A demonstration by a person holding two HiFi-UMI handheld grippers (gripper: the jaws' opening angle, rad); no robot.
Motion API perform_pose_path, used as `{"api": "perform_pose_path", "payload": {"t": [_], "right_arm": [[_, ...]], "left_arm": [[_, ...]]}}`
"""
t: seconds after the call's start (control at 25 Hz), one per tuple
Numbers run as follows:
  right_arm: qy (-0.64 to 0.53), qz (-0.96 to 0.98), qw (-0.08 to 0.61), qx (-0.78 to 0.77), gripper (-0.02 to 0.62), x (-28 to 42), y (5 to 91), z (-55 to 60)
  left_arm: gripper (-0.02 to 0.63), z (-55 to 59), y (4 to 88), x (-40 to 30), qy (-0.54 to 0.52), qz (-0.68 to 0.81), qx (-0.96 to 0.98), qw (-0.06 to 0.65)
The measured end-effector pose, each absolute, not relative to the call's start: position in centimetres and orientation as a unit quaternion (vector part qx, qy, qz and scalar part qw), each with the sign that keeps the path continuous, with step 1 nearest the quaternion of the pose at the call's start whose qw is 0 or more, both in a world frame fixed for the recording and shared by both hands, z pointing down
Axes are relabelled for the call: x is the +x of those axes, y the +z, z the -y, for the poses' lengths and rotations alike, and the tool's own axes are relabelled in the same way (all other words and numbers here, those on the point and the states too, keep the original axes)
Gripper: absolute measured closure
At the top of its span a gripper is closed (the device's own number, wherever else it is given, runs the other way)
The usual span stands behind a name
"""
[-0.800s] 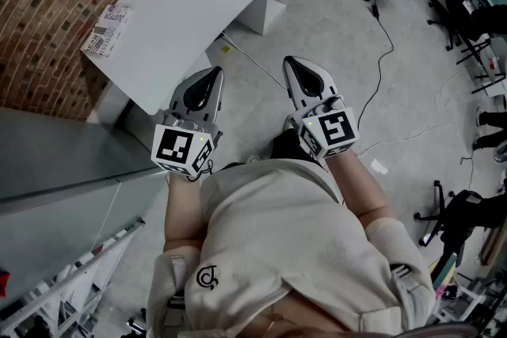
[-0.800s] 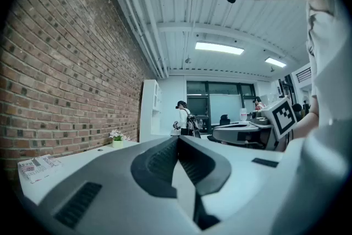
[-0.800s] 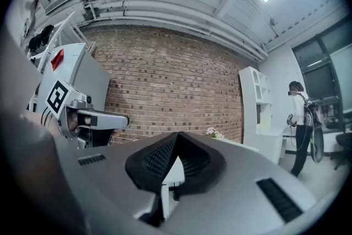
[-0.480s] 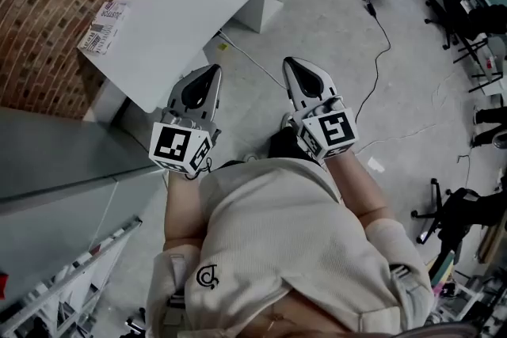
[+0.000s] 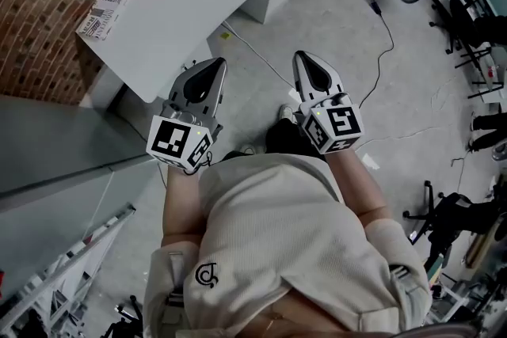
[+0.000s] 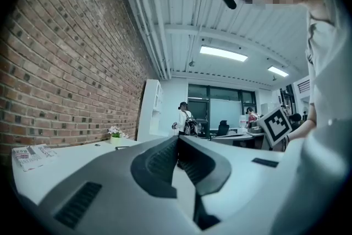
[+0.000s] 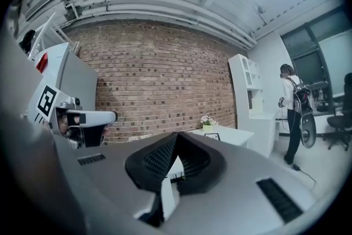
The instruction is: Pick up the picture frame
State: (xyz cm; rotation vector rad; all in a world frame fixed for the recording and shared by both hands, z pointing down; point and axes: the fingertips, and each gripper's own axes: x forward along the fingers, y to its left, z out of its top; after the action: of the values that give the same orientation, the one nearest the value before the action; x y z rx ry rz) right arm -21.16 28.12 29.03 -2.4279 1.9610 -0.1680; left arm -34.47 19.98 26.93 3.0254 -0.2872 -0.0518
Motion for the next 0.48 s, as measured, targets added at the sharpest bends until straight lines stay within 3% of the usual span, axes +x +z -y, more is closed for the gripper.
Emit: {"api": "perform_pose_path", "payload": {"t": [0.48], "right_arm": [[-0.091, -0.664, -0.002, -0.742, 0.588, -12.0, 32.3, -20.1]], "left_arm": [[0.594, -13.5, 28.5, -26.8, 0.000, 0.143, 0.989, 0.038]]}}
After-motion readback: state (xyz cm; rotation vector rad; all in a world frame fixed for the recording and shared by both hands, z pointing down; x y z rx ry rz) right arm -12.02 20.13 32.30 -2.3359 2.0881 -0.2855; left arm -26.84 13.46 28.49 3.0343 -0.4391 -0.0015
